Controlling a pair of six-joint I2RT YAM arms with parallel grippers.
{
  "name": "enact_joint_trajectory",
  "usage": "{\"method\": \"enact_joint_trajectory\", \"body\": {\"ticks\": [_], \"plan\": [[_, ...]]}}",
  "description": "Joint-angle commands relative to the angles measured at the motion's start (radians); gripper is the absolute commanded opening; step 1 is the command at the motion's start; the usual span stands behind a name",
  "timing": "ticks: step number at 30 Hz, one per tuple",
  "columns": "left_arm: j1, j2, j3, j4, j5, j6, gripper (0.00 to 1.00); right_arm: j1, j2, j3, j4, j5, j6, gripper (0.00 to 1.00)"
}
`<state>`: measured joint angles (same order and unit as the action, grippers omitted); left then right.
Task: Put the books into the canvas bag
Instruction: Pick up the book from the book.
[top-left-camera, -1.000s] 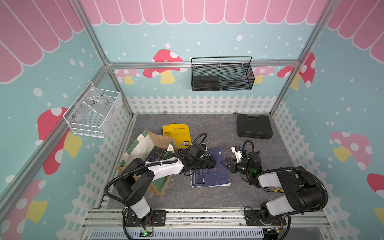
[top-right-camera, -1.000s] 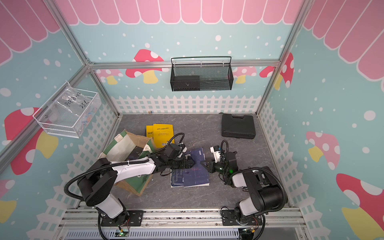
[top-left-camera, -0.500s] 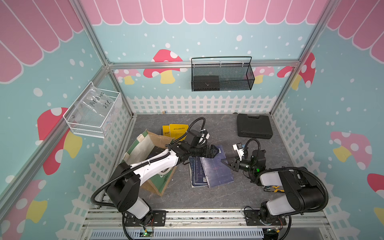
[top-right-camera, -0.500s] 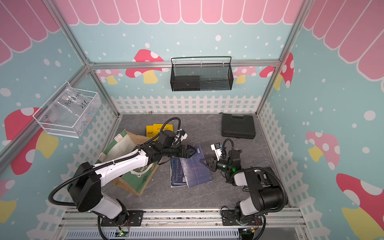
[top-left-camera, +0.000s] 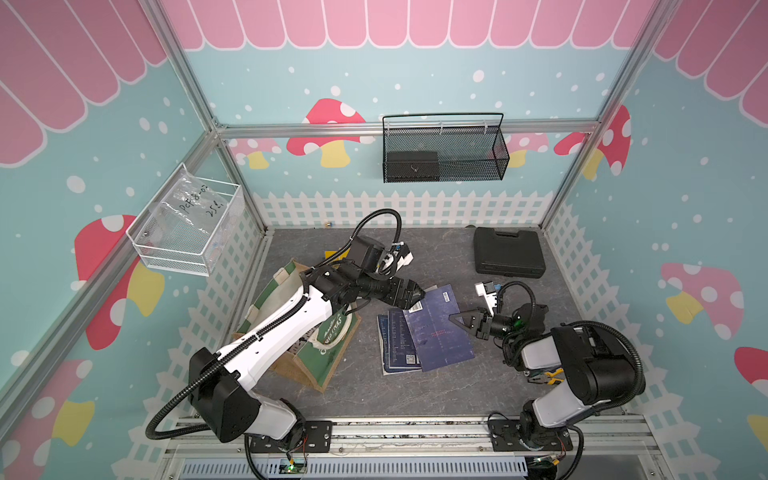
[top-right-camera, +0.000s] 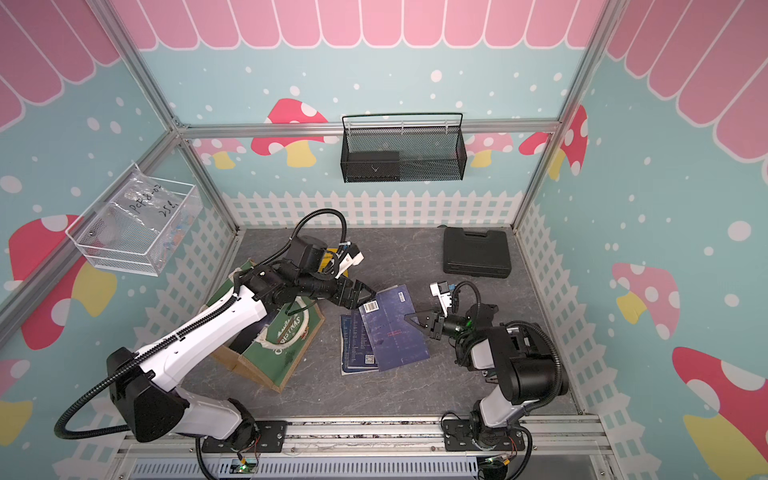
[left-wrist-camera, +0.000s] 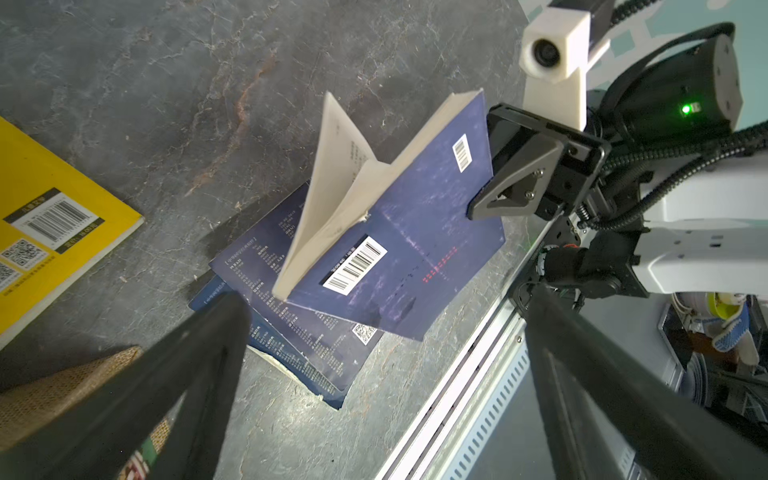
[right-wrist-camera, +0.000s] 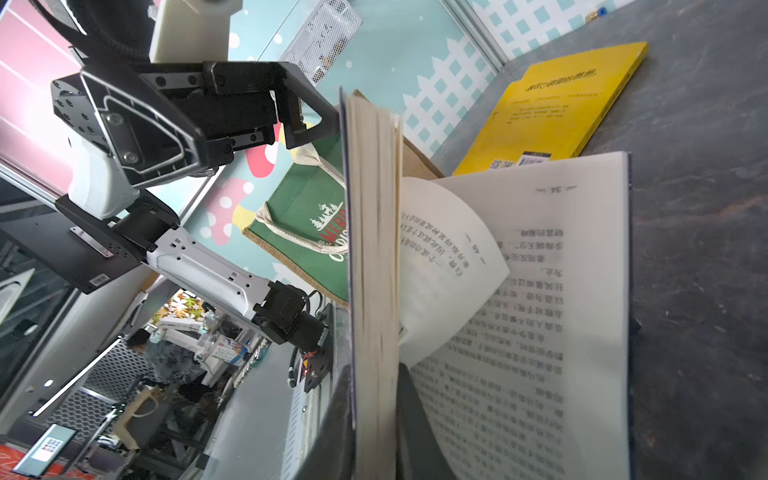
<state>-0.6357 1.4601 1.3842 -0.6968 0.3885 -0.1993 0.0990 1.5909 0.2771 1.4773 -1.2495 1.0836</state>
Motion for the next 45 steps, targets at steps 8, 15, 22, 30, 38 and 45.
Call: {"method": "enact_joint_trajectory", "body": {"ticks": [8, 15, 22, 30, 38, 45], "plan": [[0.005, 0.086, 0.066, -0.193, 0.073, 0.133, 0.96, 0.005, -0.063, 0.025, 0.389, -0.052, 0.116, 0.00], [0.007, 0.136, 0.109, -0.216, 0.164, 0.156, 0.96, 0.024, -0.123, 0.023, 0.390, -0.061, 0.128, 0.00], [0.006, 0.165, 0.183, -0.264, 0.364, 0.194, 0.78, 0.052, -0.137, 0.044, 0.390, -0.071, 0.147, 0.00], [-0.016, 0.243, 0.292, -0.438, 0.411, 0.279, 0.60, 0.084, -0.156, 0.080, 0.388, -0.088, 0.173, 0.00], [-0.036, 0.278, 0.357, -0.488, 0.381, 0.296, 0.47, 0.102, -0.161, 0.102, 0.388, -0.102, 0.189, 0.00], [-0.042, 0.273, 0.441, -0.521, 0.334, 0.293, 0.02, 0.102, -0.105, 0.106, 0.385, -0.084, 0.191, 0.19]]}}
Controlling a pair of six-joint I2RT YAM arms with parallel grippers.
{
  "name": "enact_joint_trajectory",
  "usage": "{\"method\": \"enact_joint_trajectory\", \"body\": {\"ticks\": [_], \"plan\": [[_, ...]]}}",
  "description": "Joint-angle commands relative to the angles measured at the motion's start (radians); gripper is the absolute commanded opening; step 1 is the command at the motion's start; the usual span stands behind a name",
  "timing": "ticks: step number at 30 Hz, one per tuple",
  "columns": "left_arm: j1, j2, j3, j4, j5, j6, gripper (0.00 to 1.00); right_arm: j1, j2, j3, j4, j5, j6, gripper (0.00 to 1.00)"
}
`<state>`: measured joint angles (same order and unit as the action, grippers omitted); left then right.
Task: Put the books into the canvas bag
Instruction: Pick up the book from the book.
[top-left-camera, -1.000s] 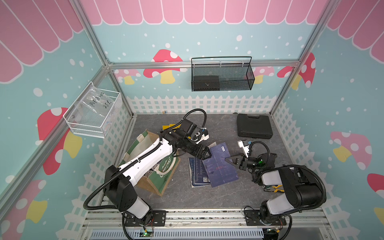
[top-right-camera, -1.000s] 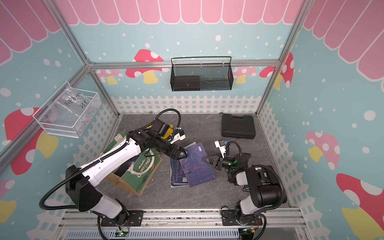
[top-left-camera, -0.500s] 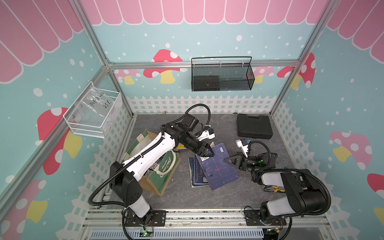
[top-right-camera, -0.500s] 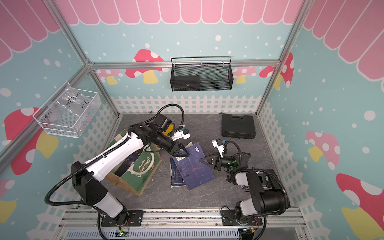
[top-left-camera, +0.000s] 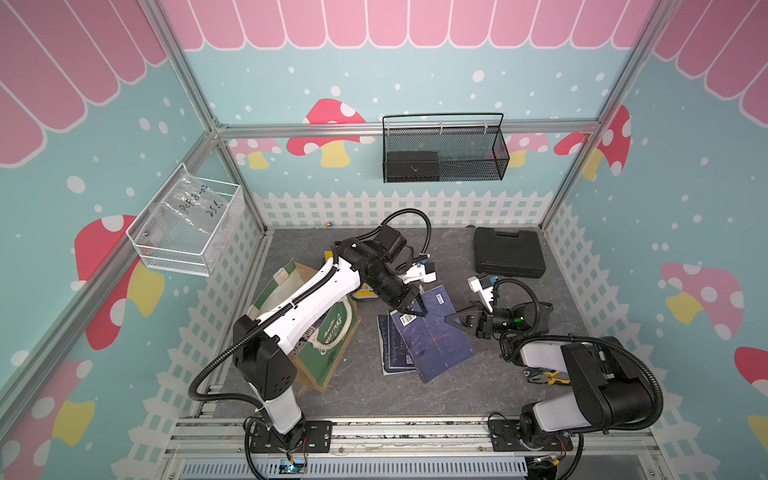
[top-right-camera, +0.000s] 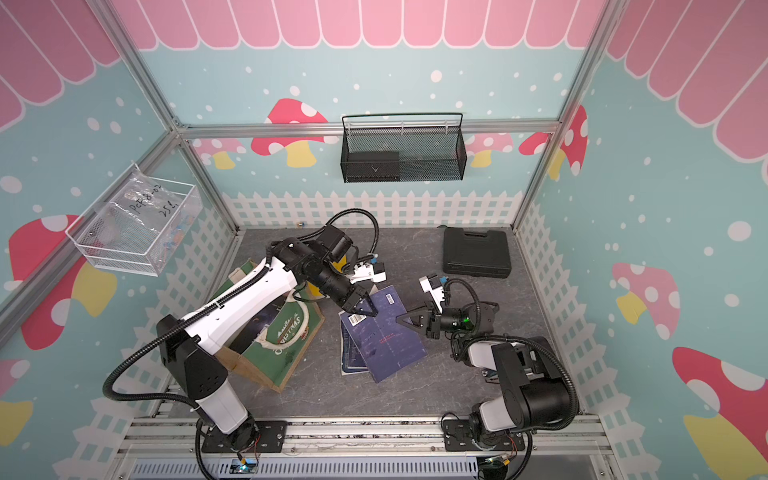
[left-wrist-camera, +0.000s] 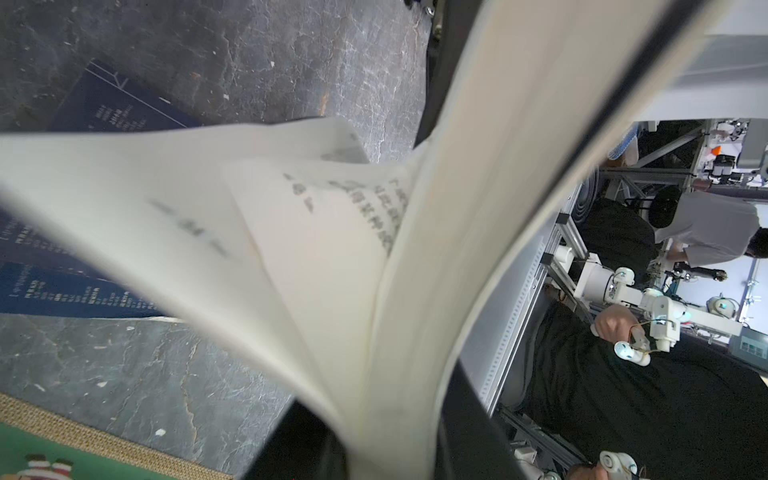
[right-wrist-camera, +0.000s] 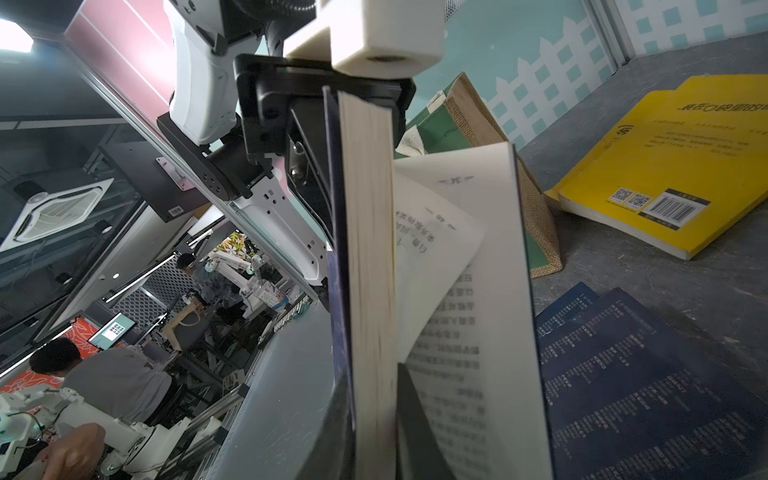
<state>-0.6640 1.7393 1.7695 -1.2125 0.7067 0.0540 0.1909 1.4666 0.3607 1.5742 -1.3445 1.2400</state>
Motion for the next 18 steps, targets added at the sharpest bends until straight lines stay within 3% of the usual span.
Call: {"method": "enact_joint_trajectory", "body": {"ticks": [1, 2, 6, 13, 18], "plan": [[-0.015, -0.007, 0.066, -0.010, 0.004, 0.038, 0.00, 0.010, 0.025, 0.025, 0.288, 0.010, 0.034, 0.25], [-0.017, -0.010, 0.078, -0.015, -0.008, 0.038, 0.00, 0.010, 0.032, 0.028, 0.287, 0.010, 0.036, 0.35], [-0.019, -0.039, 0.108, -0.017, -0.119, 0.018, 0.00, 0.011, 0.056, 0.050, 0.249, 0.020, 0.018, 0.99], [0.001, -0.122, 0.179, -0.021, -0.494, -0.068, 0.00, 0.009, 0.125, 0.202, 0.132, 0.054, -0.035, 1.00], [0.069, -0.209, 0.220, -0.021, -0.654, -0.184, 0.00, 0.006, 0.213, 0.385, -0.165, 0.122, -0.185, 1.00]]}}
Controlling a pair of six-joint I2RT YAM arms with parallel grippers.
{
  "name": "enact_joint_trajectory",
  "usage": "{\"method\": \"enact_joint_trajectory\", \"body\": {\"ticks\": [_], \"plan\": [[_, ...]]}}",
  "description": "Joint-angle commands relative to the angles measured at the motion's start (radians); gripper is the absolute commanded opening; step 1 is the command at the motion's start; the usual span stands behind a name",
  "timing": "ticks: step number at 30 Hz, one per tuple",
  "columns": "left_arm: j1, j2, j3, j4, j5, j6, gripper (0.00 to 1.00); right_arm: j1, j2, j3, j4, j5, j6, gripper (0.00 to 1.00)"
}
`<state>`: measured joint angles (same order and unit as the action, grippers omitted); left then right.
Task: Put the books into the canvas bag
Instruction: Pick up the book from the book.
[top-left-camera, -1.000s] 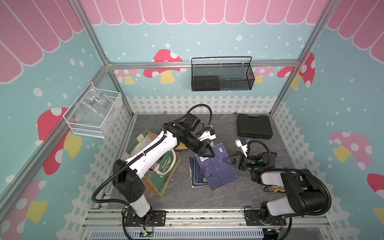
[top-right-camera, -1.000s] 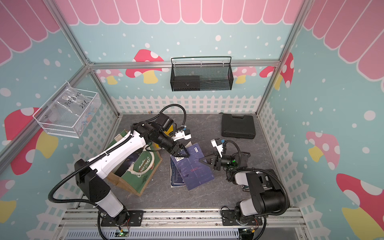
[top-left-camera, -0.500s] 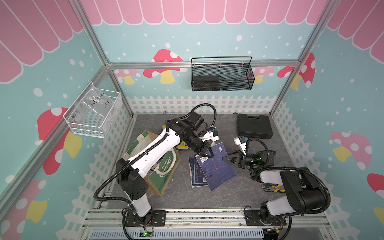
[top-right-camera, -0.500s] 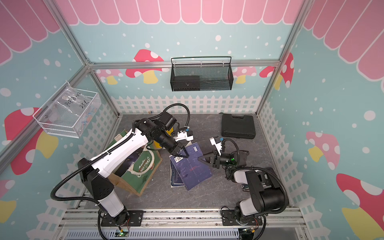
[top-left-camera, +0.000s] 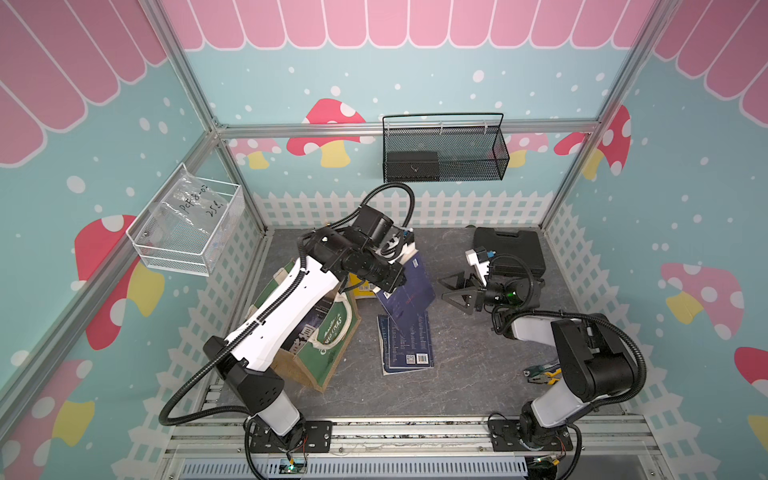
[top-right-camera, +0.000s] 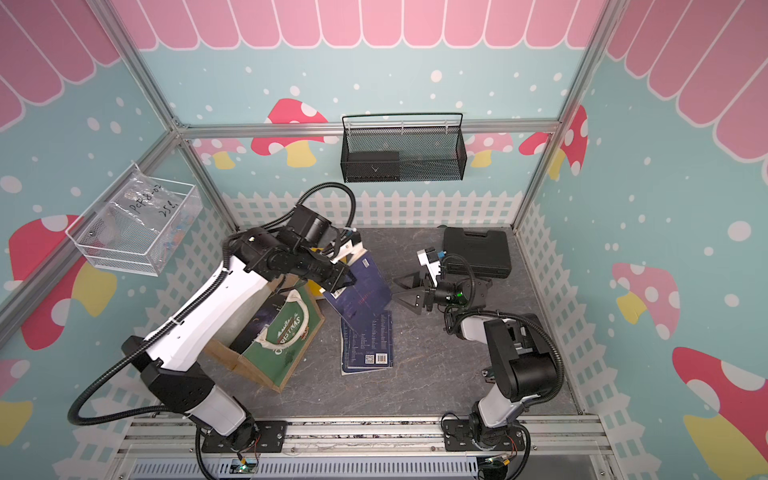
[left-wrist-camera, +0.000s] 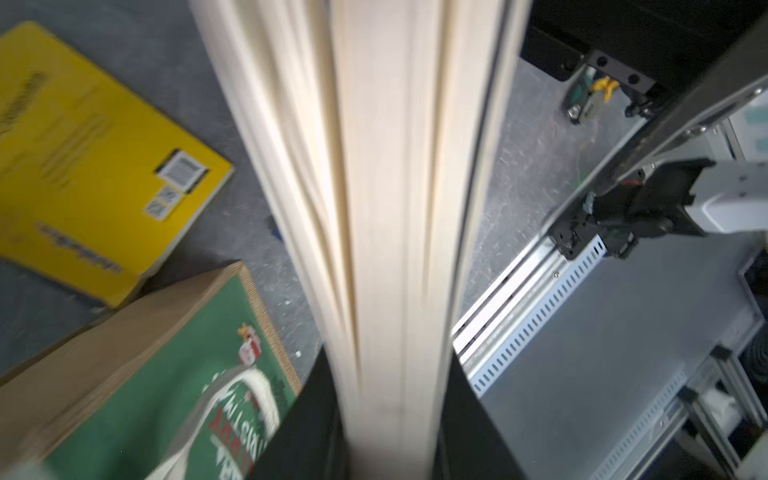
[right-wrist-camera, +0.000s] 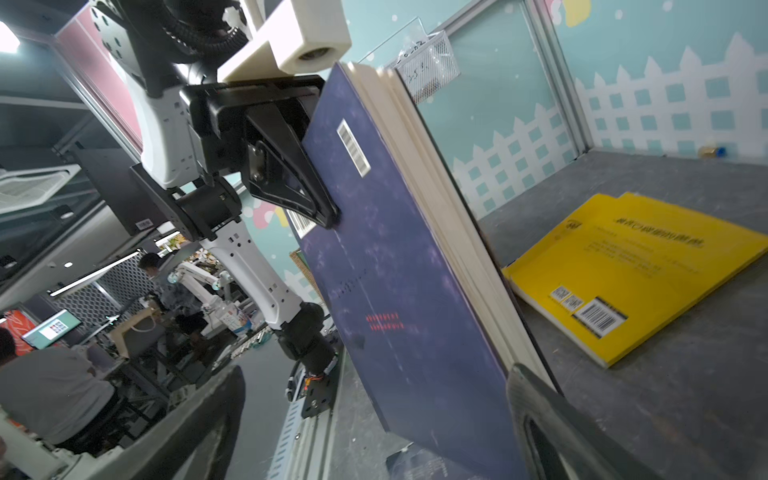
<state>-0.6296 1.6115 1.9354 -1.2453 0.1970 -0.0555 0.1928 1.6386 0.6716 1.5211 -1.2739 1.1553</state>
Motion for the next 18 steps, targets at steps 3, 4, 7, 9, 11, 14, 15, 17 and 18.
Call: {"method": "enact_joint_trajectory", "body": {"ticks": [3, 4, 7, 9, 11, 14, 15, 17, 18], "plan": [[0.081, -0.141, 0.051, 0.013, -0.228, -0.162, 0.00, 0.006, 0.080, 0.180, -0.363, 0.110, -0.226, 1.00], [0.094, -0.169, 0.043, 0.012, -0.261, -0.193, 0.00, 0.005, 0.085, 0.199, -0.394, 0.125, -0.245, 1.00], [0.121, -0.263, 0.004, 0.032, -0.316, -0.266, 0.00, 0.007, 0.076, 0.244, -0.543, 0.177, -0.347, 1.00], [0.127, -0.341, -0.039, 0.079, -0.319, -0.296, 0.00, 0.007, 0.060, 0.264, -0.669, 0.226, -0.435, 1.00], [0.142, -0.426, -0.077, 0.120, -0.348, -0.336, 0.00, 0.007, 0.040, 0.278, -0.789, 0.272, -0.522, 1.00], [0.175, -0.512, -0.109, 0.123, -0.458, -0.407, 0.00, 0.007, 0.011, 0.272, -0.916, 0.332, -0.611, 1.00], [0.187, -0.528, -0.119, 0.118, -0.489, -0.427, 0.00, 0.008, -0.001, 0.266, -0.944, 0.347, -0.633, 0.99], [0.208, -0.546, -0.131, 0.082, -0.559, -0.482, 0.00, 0.010, -0.033, 0.249, -1.020, 0.411, -0.684, 1.00], [0.215, -0.548, -0.135, 0.070, -0.584, -0.512, 0.00, 0.015, -0.052, 0.240, -1.055, 0.451, -0.710, 0.99]]}}
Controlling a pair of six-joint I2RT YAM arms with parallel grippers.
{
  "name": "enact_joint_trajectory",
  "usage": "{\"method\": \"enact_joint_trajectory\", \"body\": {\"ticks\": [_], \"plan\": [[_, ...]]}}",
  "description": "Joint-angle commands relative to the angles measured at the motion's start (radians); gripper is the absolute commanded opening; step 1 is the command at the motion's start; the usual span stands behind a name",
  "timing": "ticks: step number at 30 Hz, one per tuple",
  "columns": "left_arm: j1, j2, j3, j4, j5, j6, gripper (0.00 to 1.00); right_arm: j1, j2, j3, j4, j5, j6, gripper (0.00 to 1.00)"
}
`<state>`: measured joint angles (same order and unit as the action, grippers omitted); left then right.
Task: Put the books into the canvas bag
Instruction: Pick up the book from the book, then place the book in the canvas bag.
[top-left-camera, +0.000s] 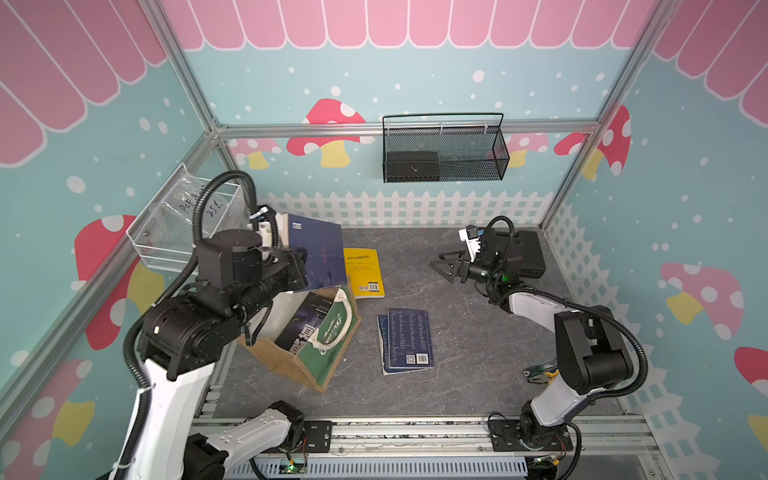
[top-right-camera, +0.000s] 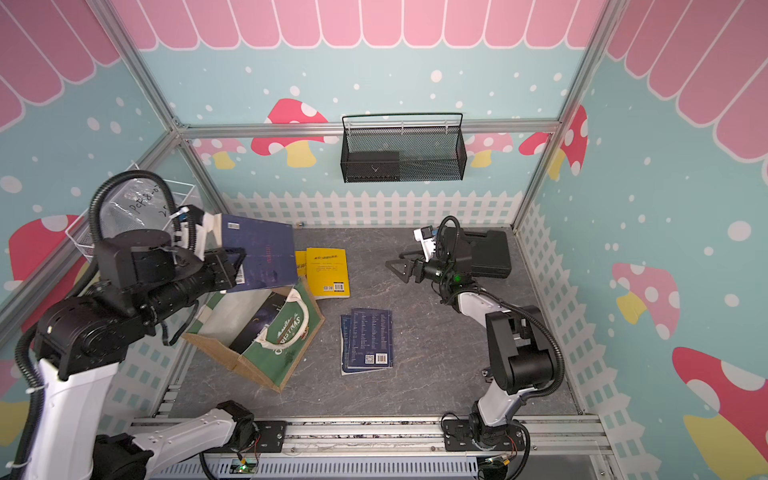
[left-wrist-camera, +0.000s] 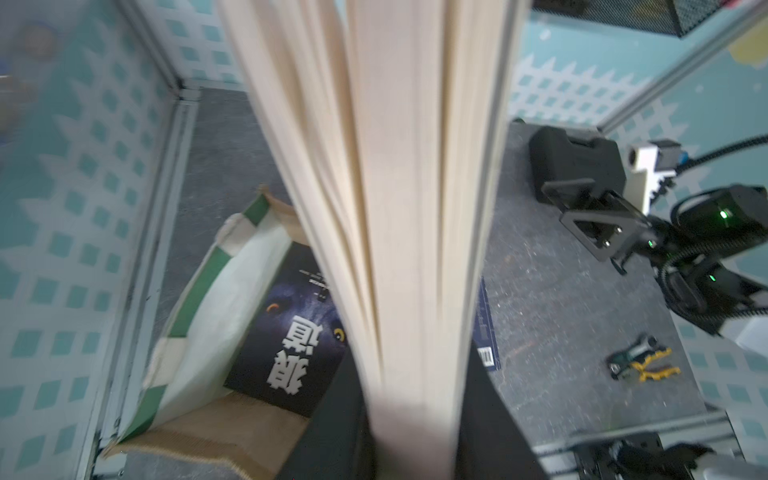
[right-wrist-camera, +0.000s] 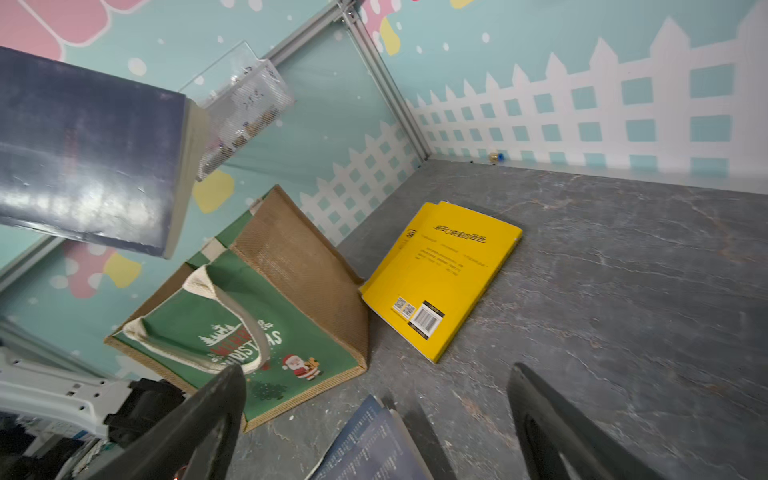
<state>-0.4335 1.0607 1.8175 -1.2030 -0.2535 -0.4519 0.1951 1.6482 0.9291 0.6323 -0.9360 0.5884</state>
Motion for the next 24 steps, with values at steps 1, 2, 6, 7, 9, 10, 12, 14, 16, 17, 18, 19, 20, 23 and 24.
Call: {"method": "enact_joint_trajectory", "body": {"ticks": [1, 2, 6, 7, 9, 10, 12, 14, 16, 17, 18, 19, 20, 23, 24], "plan": [[0.019, 0.000, -0.025, 0.010, -0.156, -0.150, 0.00, 0.020, -0.086, -0.028, -0.209, 0.170, -0.175, 1.00], [0.019, -0.006, -0.035, -0.009, -0.187, -0.196, 0.00, 0.031, -0.117, -0.047, -0.239, 0.237, -0.201, 1.00], [0.063, -0.049, -0.106, -0.017, -0.239, -0.324, 0.00, 0.053, -0.214, -0.123, -0.272, 0.381, -0.234, 1.00], [0.069, -0.056, -0.121, -0.020, -0.248, -0.350, 0.00, 0.056, -0.238, -0.145, -0.278, 0.415, -0.238, 1.00], [0.083, -0.057, -0.144, -0.035, -0.248, -0.391, 0.00, 0.064, -0.285, -0.181, -0.287, 0.473, -0.252, 1.00], [0.089, -0.054, -0.156, -0.039, -0.243, -0.414, 0.00, 0.068, -0.306, -0.194, -0.296, 0.498, -0.262, 1.00], [0.095, -0.055, -0.188, -0.038, -0.239, -0.453, 0.00, 0.072, -0.339, -0.215, -0.305, 0.518, -0.275, 0.99], [0.099, -0.064, -0.228, -0.014, -0.215, -0.498, 0.00, 0.073, -0.358, -0.225, -0.320, 0.525, -0.286, 0.99], [0.099, -0.077, -0.265, 0.010, -0.200, -0.544, 0.00, 0.072, -0.366, -0.230, -0.333, 0.526, -0.292, 1.00], [0.099, -0.085, -0.286, 0.026, -0.191, -0.563, 0.00, 0.072, -0.368, -0.235, -0.333, 0.526, -0.293, 1.00], [0.099, -0.088, -0.304, 0.032, -0.187, -0.581, 0.00, 0.072, -0.369, -0.239, -0.333, 0.526, -0.294, 1.00], [0.099, -0.092, -0.319, 0.034, -0.183, -0.603, 0.00, 0.072, -0.369, -0.243, -0.334, 0.525, -0.292, 1.00], [0.099, -0.096, -0.337, 0.038, -0.177, -0.625, 0.00, 0.072, -0.369, -0.246, -0.334, 0.523, -0.292, 1.00], [0.099, -0.110, -0.397, 0.074, -0.154, -0.668, 0.00, 0.073, -0.368, -0.250, -0.332, 0.515, -0.290, 1.00], [0.099, -0.114, -0.420, 0.090, -0.144, -0.679, 0.00, 0.073, -0.369, -0.249, -0.332, 0.513, -0.289, 1.00]]}}
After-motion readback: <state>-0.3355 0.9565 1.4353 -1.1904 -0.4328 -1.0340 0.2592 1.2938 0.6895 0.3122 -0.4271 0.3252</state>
